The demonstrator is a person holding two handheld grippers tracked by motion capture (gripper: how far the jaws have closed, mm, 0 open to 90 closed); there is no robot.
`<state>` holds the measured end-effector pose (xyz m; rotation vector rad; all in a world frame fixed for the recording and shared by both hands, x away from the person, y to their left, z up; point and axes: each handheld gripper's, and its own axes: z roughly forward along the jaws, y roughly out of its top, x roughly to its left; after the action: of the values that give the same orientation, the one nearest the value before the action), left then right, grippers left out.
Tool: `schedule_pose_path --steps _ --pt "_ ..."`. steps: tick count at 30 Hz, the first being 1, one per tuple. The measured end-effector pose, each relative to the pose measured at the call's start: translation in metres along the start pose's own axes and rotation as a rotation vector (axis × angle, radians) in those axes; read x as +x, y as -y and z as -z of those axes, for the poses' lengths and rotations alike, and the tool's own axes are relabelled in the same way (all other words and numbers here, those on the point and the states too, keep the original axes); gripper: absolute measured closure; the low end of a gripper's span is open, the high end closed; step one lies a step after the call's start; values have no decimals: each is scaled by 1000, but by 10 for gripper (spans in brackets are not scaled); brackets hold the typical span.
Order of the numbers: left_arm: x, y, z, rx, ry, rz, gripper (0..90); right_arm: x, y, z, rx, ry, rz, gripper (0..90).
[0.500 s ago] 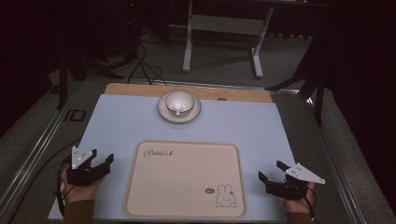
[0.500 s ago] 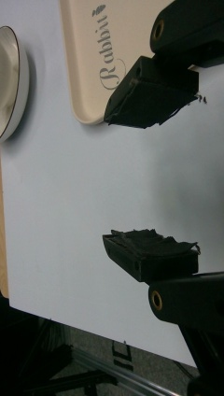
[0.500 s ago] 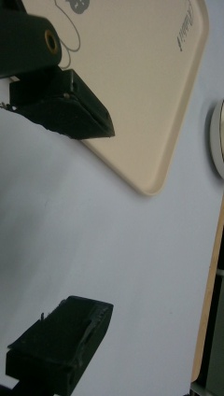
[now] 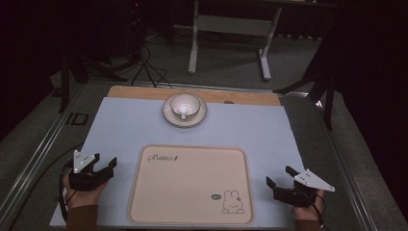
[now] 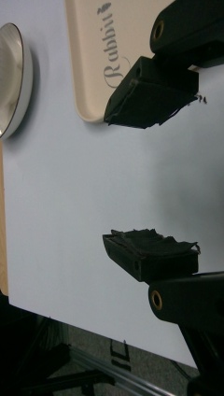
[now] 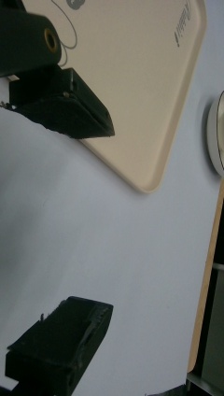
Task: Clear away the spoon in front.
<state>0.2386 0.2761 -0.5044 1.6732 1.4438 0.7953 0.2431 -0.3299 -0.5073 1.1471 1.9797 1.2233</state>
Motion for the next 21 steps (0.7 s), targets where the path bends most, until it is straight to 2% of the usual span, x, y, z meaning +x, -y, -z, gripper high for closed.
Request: schedule_pose_path --steps 7,15,16,21 --pt "-8 -7 1 6 9 -29 360 1 0 -2 -5 7 8 129" --pt "-18 -21 3 -15 28 -52 361 -1 0 -1 -19 19 -3 129" --pt "-21 -24 2 -17 29 -66 362 -2 0 -1 -19 19 -2 129" --pt "-25 -31 -2 -21 43 -65 364 -2 0 -1 -20 25 -3 129"
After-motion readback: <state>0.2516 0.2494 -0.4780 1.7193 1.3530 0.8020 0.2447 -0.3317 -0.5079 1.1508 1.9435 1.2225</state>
